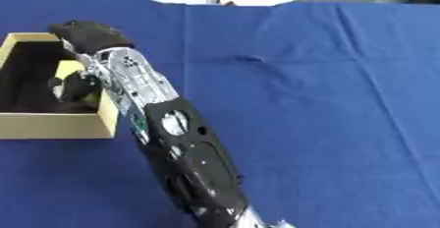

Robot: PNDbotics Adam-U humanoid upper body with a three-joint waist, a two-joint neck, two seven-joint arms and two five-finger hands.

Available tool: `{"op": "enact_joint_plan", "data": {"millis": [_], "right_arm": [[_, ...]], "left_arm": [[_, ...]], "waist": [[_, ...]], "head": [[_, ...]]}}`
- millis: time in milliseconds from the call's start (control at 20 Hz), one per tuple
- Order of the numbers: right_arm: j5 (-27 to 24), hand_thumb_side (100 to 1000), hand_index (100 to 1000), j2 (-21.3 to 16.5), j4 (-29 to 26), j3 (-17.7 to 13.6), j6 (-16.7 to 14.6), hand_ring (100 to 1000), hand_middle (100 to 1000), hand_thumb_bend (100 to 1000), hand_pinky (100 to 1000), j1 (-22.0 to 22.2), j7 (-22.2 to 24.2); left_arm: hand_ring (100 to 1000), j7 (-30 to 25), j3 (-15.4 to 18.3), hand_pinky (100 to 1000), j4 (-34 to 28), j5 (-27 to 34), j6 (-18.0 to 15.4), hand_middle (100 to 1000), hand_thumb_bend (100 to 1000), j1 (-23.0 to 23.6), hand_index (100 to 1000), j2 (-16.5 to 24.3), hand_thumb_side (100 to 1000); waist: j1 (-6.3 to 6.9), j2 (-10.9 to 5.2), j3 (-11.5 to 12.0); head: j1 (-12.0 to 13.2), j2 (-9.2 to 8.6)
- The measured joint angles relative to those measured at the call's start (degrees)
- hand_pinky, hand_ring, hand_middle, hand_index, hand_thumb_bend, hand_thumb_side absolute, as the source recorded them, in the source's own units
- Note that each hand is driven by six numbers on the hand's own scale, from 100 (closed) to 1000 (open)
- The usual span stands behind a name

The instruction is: Pick up objects on the table and place them in the box.

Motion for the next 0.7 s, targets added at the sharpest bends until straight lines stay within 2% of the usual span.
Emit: {"op": "enact_joint_plan", "data": {"millis": [250,350,450,550,600,700], "right_arm": [[-1.0,346,1000,-0.31,-3.2,0.0,-0.17,987,833,139,945,-0.02,-0.94],[-2.57,353,996,-1.26,-5.83,0.02,-0.15,978,819,100,931,-0.22,-0.89],[-5.03,354,988,-2.72,-8.82,0.03,0.05,969,810,100,922,-0.95,-0.67],[-8.15,429,974,-4.57,-11.75,0.03,0.56,954,793,100,909,-1.69,-0.41],[-9.98,496,969,-5.71,-13.15,0.02,0.94,942,784,100,898,-2.17,-0.38],[-14.02,508,962,-8.41,-15.46,-0.01,1.86,934,781,100,891,-2.89,-0.55]], "left_arm": [[817,-0.01,0.0,885,0.0,0.0,0.02,685,137,0.0,602,0.0,872],[816,-0.01,0.0,885,0.0,0.0,0.02,685,140,0.0,602,0.0,872],[816,0.02,0.0,885,0.0,0.0,0.01,685,142,0.01,602,0.0,873],[816,0.08,0.01,885,0.0,0.0,-0.02,685,144,0.03,603,0.0,873],[816,0.12,0.02,885,0.0,0.0,-0.05,685,146,0.06,603,0.0,874],[816,0.25,0.02,885,0.0,0.0,-0.07,685,148,0.12,603,0.01,875]], "waist": [[-0.12,0.0,-0.13],[-0.12,-0.01,-0.17],[-0.11,-0.05,-0.22],[-0.1,-0.24,-0.34],[-0.09,-0.28,-0.48],[-0.06,-0.34,-0.67]], "head": [[0.02,0.0],[0.08,0.0],[0.19,0.0],[0.31,0.01],[0.37,0.02],[0.64,0.05]]}}
